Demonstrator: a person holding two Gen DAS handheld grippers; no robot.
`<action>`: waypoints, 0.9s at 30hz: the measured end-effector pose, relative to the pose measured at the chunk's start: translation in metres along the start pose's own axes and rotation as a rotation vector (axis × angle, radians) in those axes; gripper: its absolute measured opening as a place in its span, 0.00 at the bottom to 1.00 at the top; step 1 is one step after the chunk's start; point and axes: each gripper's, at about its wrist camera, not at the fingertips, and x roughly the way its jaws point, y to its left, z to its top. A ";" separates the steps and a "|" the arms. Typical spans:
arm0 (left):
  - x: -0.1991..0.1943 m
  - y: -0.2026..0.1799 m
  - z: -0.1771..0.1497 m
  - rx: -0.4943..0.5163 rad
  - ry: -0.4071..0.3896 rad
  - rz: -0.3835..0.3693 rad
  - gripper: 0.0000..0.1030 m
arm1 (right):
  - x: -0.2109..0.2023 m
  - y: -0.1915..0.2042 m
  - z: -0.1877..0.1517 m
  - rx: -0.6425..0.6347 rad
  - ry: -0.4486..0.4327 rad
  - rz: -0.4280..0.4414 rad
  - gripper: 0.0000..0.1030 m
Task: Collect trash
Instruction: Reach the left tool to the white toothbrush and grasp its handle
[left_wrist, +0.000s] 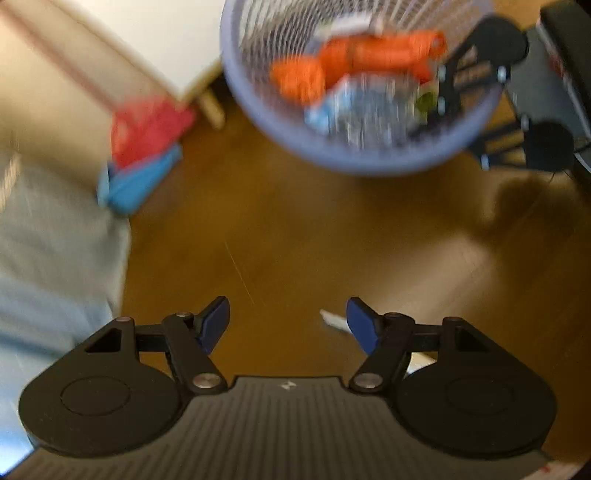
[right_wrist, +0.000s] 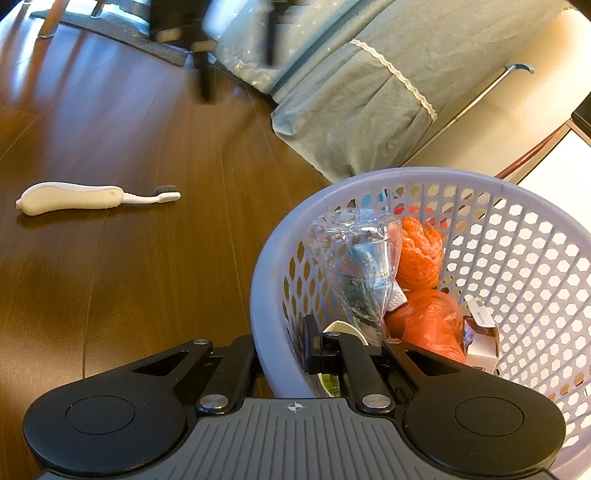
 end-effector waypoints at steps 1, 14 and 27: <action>0.003 -0.001 -0.010 -0.037 0.024 -0.016 0.65 | 0.000 0.000 0.000 -0.001 0.001 0.000 0.03; 0.044 -0.017 -0.064 -0.435 0.167 -0.223 0.47 | -0.002 0.000 -0.002 -0.018 0.006 0.001 0.03; 0.056 -0.037 -0.074 -0.405 0.200 -0.287 0.30 | -0.003 0.000 -0.003 -0.014 0.005 0.000 0.03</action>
